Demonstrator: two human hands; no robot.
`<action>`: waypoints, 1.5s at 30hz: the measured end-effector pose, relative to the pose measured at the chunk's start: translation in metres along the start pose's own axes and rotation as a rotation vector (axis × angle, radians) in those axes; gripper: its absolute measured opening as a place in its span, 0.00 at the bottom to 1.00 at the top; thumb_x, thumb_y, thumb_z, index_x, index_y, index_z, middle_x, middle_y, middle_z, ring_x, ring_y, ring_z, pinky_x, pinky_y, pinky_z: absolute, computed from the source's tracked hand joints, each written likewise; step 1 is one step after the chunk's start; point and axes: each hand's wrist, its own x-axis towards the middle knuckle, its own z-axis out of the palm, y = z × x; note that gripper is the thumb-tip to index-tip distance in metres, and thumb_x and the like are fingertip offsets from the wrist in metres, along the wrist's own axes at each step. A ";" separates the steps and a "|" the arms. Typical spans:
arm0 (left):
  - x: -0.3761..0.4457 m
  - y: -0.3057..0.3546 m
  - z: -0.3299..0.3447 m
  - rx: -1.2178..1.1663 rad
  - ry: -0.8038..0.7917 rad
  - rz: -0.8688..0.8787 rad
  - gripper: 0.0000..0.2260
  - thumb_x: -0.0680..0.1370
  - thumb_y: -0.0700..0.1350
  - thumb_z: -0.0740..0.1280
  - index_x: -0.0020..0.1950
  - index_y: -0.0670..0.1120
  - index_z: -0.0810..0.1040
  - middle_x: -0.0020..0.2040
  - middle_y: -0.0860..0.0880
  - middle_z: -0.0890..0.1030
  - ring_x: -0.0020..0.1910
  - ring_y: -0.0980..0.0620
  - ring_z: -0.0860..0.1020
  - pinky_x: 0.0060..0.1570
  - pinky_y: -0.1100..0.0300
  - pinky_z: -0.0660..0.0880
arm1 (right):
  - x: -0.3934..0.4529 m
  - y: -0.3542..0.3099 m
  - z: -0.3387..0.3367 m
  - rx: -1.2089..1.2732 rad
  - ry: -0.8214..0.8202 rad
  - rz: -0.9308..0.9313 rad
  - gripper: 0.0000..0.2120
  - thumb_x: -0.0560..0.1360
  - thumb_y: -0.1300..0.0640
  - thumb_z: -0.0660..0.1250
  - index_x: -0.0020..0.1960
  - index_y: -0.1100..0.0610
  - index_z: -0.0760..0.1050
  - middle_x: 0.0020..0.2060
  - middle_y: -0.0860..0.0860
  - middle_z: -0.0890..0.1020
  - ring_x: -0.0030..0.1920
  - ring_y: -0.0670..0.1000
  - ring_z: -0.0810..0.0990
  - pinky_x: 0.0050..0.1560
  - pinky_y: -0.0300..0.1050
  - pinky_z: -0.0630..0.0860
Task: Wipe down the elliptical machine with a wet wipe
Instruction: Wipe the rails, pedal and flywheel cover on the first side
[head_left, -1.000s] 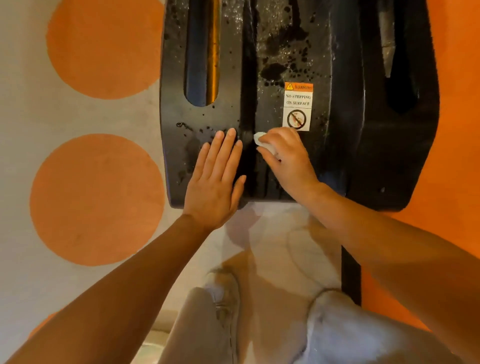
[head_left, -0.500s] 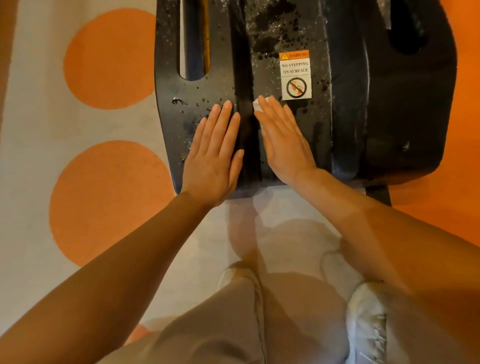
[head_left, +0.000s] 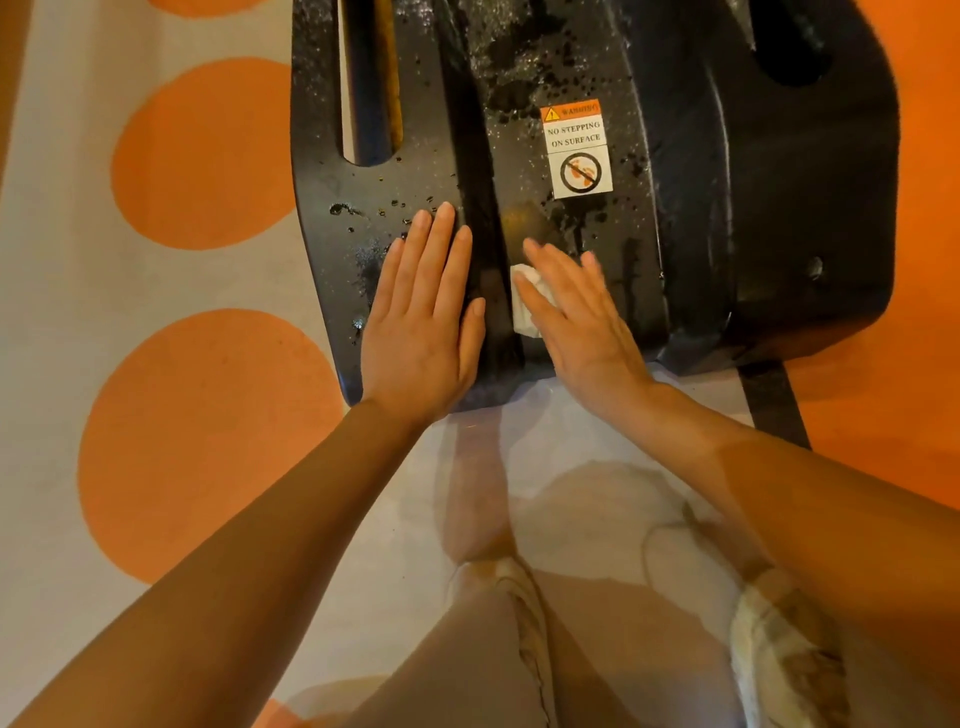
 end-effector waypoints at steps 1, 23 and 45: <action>0.000 0.000 0.001 0.000 0.004 0.000 0.24 0.85 0.48 0.53 0.78 0.37 0.61 0.78 0.38 0.60 0.79 0.40 0.56 0.78 0.46 0.52 | -0.002 -0.003 0.002 0.017 -0.012 -0.030 0.33 0.74 0.73 0.65 0.76 0.63 0.60 0.76 0.60 0.61 0.76 0.58 0.57 0.78 0.48 0.44; -0.002 0.003 0.003 -0.002 0.035 -0.037 0.24 0.85 0.50 0.50 0.78 0.39 0.62 0.78 0.39 0.61 0.78 0.41 0.57 0.78 0.47 0.52 | -0.038 -0.010 0.008 -0.071 0.179 0.386 0.33 0.74 0.77 0.62 0.76 0.63 0.60 0.76 0.57 0.62 0.77 0.50 0.51 0.78 0.43 0.43; -0.002 0.002 0.004 -0.001 0.049 -0.035 0.23 0.85 0.48 0.54 0.78 0.38 0.61 0.78 0.39 0.60 0.79 0.41 0.56 0.78 0.48 0.50 | -0.055 -0.021 0.006 0.077 0.051 0.440 0.29 0.82 0.54 0.51 0.78 0.67 0.48 0.78 0.62 0.48 0.79 0.58 0.45 0.78 0.56 0.46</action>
